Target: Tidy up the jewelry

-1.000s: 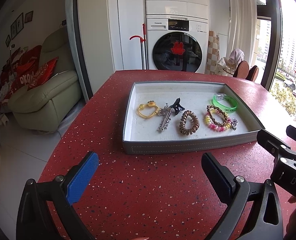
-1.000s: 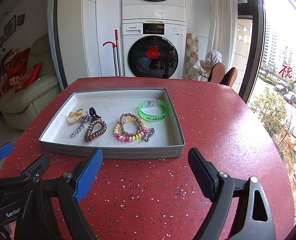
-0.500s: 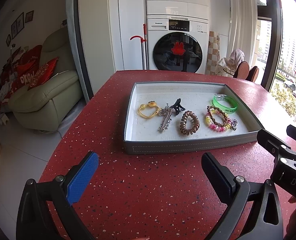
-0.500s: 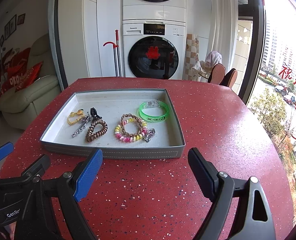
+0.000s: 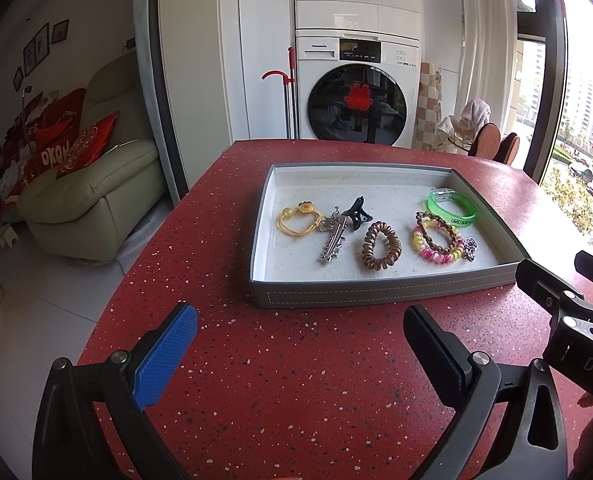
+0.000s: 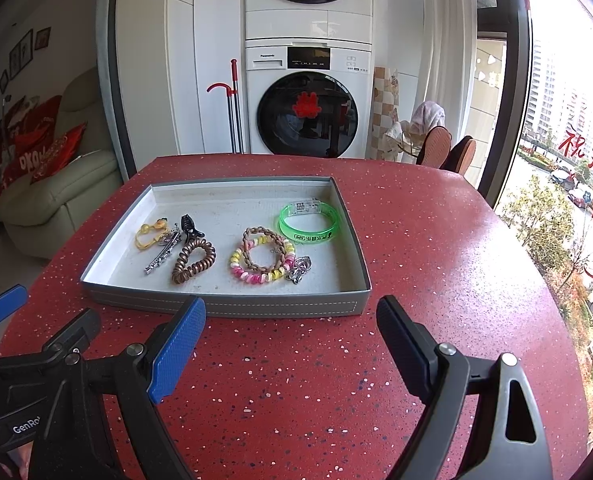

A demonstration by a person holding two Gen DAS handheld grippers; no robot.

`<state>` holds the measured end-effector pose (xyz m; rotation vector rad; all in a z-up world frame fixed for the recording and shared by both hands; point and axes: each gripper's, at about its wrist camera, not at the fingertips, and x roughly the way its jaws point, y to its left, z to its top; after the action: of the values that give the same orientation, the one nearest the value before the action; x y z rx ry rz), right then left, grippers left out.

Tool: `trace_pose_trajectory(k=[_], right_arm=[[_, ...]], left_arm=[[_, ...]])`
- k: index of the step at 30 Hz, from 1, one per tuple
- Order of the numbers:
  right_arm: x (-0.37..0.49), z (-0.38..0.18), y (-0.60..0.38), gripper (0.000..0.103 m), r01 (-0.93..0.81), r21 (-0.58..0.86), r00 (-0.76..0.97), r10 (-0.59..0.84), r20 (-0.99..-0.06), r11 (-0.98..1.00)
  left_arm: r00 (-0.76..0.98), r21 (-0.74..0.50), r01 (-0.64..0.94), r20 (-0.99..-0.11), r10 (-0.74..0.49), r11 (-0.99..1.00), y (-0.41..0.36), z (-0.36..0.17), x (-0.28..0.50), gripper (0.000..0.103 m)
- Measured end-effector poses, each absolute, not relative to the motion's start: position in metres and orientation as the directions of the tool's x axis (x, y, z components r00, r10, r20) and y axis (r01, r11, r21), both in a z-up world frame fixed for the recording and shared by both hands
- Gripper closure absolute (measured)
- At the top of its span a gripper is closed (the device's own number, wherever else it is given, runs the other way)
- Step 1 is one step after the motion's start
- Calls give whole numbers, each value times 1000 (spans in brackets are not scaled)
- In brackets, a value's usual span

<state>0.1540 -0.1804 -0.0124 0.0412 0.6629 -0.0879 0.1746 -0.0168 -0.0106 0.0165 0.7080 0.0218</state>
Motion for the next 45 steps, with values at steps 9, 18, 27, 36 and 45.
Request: trace_pose_trajectory(k=[9,18,27,36,45], right_arm=[[152,-12,-181,14,95,9,785,-70,-616,995],[152,-11,-181,14,96,8,784,-70,-617,995],[151,-12,-181,14,94,10,785,-68,-615,995],[151,-12,-181,14,95,9,785,-69,-615,995],[151,-13,-181,14,94,9,785,-68,-616,996]], left_arm=[[760,24,-15,-650,27,1000,-17,-11,174,0],[759,21,-15,-651,25,1000,-17,-11,174,0],[759,24,-15,-651,27,1000,-17,-11,175,0],[757,21,-11,-652,22,1000,-17,-13,173,0],[755,18,-12,-655,21,1000,-17,-16,173,0]])
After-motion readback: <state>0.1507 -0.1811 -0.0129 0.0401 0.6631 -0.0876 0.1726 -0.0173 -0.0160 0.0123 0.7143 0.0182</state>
